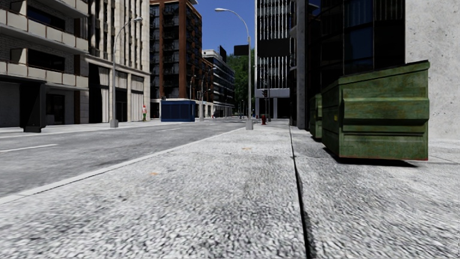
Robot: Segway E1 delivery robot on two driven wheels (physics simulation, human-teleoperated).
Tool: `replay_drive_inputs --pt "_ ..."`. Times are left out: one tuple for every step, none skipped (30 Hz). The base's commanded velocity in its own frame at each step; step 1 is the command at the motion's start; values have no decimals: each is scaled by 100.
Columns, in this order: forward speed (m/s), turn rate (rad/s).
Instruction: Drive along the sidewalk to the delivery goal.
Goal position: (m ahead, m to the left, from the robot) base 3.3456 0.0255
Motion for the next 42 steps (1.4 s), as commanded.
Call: replay_drive_inputs --pt "200 -41" --pt "200 -49" --pt "200 -51" --pt "200 -52" --pt "200 -52" --pt "200 -52" --pt "200 -52" --pt "200 -52" --pt "200 -51" --pt "200 -45" --pt "200 -45" --pt "200 -40" --pt "200 -22" --pt "200 0" --pt "200 0" --pt "200 0" --pt "200 0" --pt "200 0" --pt "200 0" --pt "200 0" --pt "200 0" --pt "200 0" --pt "200 0" --pt "200 0" --pt "200 0" --pt "200 0" --pt "200 0" --pt "200 0" --pt "200 0" --pt "200 0" --pt "200 0" --pt "200 0" --pt "200 0" --pt "200 0" --pt "200 0" --pt "199 0" --pt "177 0" --pt "151 0" --pt "151 0" --pt "120 0" --pt "102 0" --pt "96 0"
